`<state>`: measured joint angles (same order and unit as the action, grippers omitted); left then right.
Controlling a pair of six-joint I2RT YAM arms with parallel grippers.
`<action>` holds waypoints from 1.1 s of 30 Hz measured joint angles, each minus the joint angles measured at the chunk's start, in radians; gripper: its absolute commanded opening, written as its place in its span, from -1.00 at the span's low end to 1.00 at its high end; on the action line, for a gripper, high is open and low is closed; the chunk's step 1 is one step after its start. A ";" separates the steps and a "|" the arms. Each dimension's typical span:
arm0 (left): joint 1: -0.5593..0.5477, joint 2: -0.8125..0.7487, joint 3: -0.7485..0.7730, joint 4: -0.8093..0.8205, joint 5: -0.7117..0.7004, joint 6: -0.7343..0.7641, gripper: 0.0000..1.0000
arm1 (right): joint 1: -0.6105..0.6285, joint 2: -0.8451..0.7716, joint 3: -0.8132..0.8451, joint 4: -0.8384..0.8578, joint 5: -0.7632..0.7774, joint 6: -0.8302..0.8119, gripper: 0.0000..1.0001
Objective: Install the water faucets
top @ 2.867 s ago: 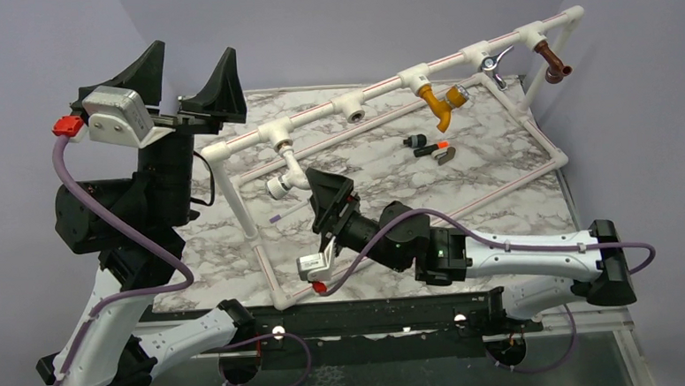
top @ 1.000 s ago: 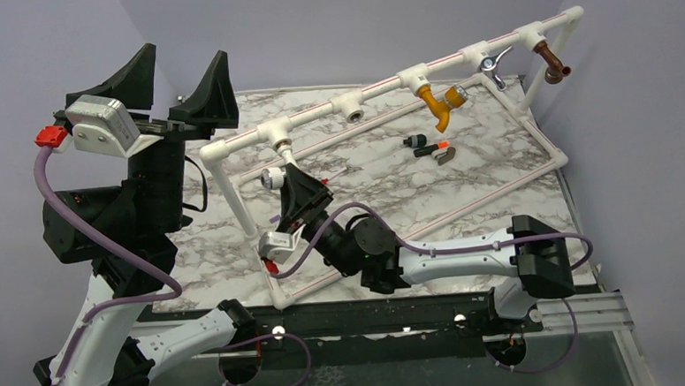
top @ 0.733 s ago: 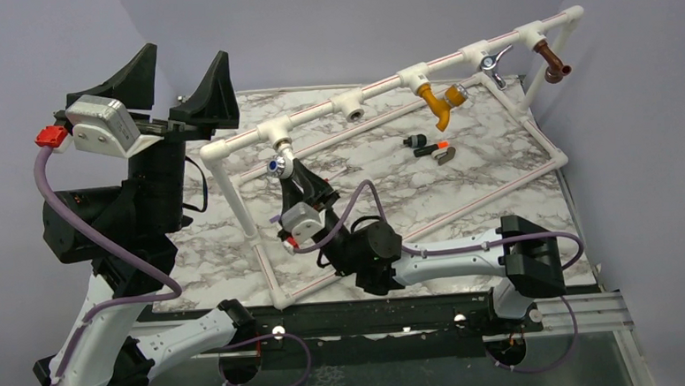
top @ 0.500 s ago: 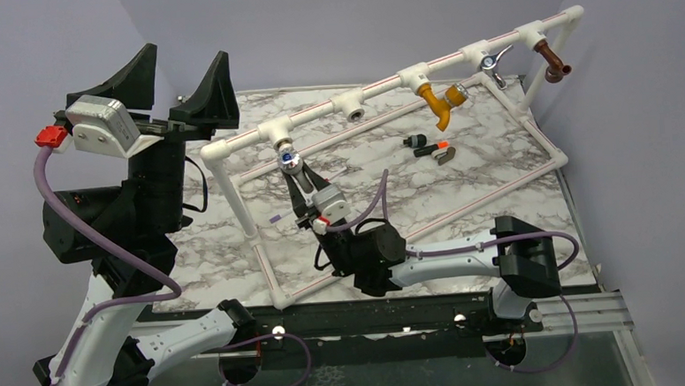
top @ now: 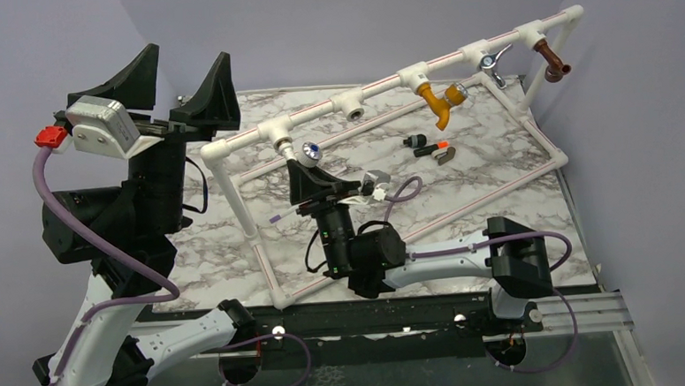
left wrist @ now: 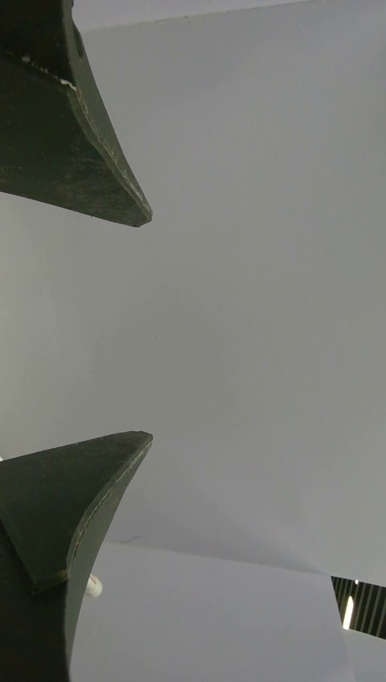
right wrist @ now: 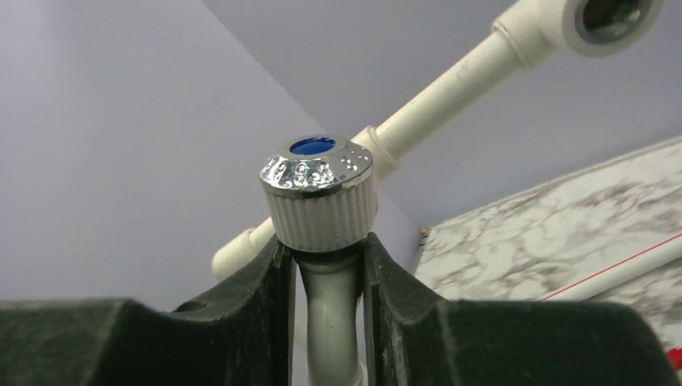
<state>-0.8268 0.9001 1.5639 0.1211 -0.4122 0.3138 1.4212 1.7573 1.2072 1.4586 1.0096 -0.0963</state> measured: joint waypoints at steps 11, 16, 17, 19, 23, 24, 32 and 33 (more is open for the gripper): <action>-0.006 -0.017 0.000 -0.012 0.000 -0.006 0.98 | -0.003 -0.117 -0.027 -0.382 0.152 0.826 -0.99; -0.007 -0.026 0.006 -0.013 0.000 -0.010 0.98 | -0.011 -0.172 -0.035 -0.600 0.152 1.152 -0.99; -0.007 -0.027 0.009 -0.013 0.000 -0.010 0.98 | -0.012 -0.179 -0.035 -0.632 0.150 1.202 -0.99; -0.009 -0.027 0.012 -0.013 0.000 -0.011 0.98 | -0.015 -0.190 -0.036 -0.692 0.145 1.302 -0.99; -0.013 -0.026 0.013 -0.016 0.000 -0.016 0.98 | -0.018 -0.203 -0.036 -0.761 0.134 1.428 -0.99; -0.014 -0.026 0.013 -0.018 0.000 -0.018 0.98 | -0.018 -0.205 -0.036 -0.771 0.130 1.445 -0.99; -0.026 -0.026 0.014 -0.023 0.000 -0.023 0.98 | -0.021 -0.219 -0.036 -0.818 0.121 1.487 -0.11; -0.026 -0.026 0.015 -0.024 0.000 -0.024 0.98 | -0.021 -0.220 -0.037 -0.818 0.120 1.485 0.02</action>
<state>-0.8532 0.8738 1.5787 0.0967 -0.4118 0.2901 1.4002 1.5368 1.1706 0.6403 1.1297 1.3884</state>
